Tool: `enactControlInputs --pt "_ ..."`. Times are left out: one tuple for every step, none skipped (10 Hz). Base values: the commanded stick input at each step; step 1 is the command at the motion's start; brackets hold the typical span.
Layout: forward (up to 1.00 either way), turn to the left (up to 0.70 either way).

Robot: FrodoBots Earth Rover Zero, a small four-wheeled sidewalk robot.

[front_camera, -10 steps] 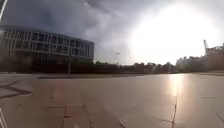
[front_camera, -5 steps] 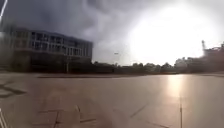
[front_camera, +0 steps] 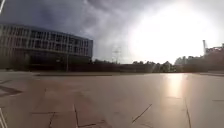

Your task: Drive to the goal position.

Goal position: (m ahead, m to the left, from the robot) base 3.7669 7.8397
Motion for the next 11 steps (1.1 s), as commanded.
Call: enactControlInputs --pt "0.52 0.00" --pt "0.52 0.00" --pt "0.51 0.00" --pt "0.45 0.00" --pt "0.49 0.00" --pt "0.16 0.00" --pt "0.05 0.00" --pt "0.05 0.00" --pt "0.04 0.00" --pt "0.00 0.00" --pt "0.00 0.00"
